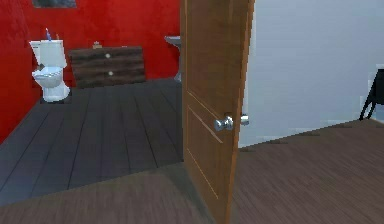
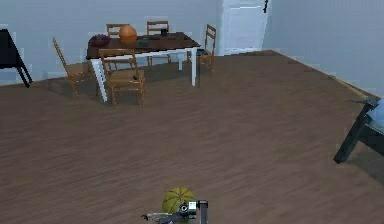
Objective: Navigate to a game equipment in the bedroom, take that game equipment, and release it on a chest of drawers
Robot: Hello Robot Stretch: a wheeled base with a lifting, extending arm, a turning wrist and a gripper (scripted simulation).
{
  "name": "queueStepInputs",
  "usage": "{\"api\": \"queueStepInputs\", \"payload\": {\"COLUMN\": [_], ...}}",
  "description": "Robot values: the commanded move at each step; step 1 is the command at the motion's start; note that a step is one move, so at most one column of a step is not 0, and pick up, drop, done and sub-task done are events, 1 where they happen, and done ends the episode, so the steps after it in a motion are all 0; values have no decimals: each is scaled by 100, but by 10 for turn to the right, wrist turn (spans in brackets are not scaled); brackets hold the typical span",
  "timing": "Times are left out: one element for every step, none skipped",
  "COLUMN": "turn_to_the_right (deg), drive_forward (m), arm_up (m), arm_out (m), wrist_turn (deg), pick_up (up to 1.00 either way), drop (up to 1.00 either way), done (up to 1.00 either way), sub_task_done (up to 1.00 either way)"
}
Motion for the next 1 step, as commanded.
{"api": "queueStepInputs", "payload": {"turn_to_the_right": [0], "drive_forward": [0], "arm_up": [0], "arm_out": [0], "wrist_turn": [450], "pick_up": [0], "drop": [0], "done": [0], "sub_task_done": [0]}}
